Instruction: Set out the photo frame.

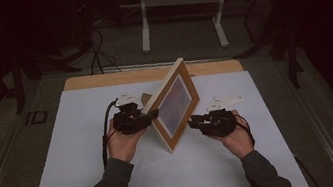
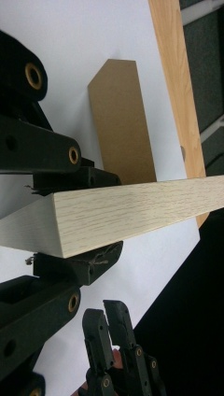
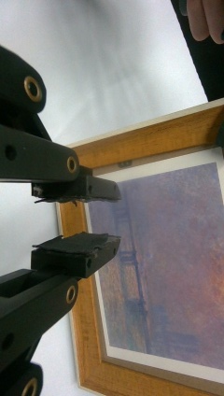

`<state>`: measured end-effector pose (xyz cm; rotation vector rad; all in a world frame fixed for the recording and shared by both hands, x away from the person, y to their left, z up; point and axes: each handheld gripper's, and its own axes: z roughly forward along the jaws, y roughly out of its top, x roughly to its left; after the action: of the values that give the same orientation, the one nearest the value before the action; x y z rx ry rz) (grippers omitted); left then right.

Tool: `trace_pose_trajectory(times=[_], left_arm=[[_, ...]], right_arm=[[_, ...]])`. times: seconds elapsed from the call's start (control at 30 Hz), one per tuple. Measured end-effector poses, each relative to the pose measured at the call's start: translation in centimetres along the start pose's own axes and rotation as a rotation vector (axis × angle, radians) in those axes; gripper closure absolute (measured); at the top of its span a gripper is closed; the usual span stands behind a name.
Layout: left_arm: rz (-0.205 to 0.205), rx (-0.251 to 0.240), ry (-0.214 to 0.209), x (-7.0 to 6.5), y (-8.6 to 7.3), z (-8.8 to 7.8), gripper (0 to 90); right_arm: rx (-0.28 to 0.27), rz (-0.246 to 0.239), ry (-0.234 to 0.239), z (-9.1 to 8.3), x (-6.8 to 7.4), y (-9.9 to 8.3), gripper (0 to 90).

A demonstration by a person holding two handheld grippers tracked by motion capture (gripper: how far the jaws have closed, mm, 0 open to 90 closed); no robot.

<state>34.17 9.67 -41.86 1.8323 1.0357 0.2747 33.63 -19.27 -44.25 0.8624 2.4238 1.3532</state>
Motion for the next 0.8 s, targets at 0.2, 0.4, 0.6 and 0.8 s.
trace_pose_trajectory(times=[0.2, 0.4, 0.6, 0.8], left_arm=[[0.019, -0.025, 0.063, -0.2, -0.1, -0.1, 66.9], [0.008, -0.046, 0.079, -0.2, -0.2, 0.0, 67.4], [-0.043, -0.045, -0.011, 1.0, -0.2, -0.1, 69.6], [-0.054, -0.043, -0.056, 2.1, -0.2, -0.4, 70.2]], right_arm=[[-0.001, -0.002, -0.001, 0.0, 0.0, 0.1, 71.7], [0.001, -0.001, 0.0, 0.2, 0.0, 0.2, 71.4], [-0.006, 0.002, -0.006, 0.1, -0.1, 0.3, 71.0], [-0.008, 0.0, -0.015, -0.1, -0.3, 0.3, 70.7]])
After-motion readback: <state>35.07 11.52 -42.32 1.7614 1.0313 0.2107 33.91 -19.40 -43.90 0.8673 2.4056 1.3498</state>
